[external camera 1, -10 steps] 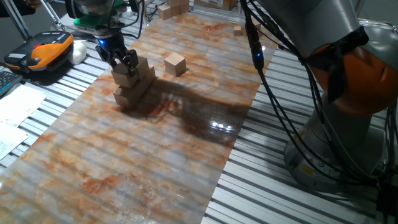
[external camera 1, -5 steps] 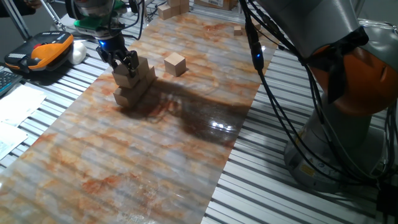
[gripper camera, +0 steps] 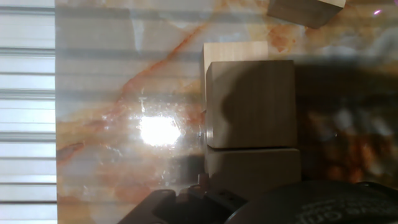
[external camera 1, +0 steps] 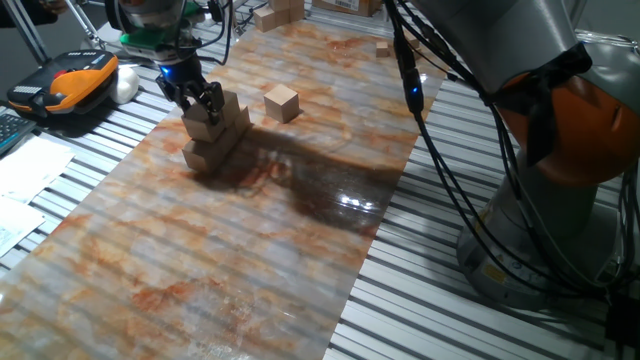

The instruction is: Stack the blocks into a pyramid shape

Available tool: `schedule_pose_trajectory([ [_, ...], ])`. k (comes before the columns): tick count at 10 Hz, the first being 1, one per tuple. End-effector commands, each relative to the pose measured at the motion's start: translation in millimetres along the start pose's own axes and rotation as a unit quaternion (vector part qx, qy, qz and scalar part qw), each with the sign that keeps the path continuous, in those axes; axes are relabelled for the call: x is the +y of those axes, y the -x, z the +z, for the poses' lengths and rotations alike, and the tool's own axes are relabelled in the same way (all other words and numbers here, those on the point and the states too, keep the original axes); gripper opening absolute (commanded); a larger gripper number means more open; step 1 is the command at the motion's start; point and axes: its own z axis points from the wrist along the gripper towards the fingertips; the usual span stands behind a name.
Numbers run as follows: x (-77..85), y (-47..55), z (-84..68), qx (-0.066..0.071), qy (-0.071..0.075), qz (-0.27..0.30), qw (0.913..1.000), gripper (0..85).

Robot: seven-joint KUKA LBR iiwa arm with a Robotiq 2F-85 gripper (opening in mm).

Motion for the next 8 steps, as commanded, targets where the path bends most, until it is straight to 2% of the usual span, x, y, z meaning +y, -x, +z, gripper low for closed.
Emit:
schedule_pose_trajectory([
  [1, 0.3, 0.1, 0.5, 0.000, 0.000, 0.000, 1.0000, 0.0],
  [8, 0.7, -1.3, 3.2, 0.000, 0.000, 0.002, 1.0000, 0.0],
])
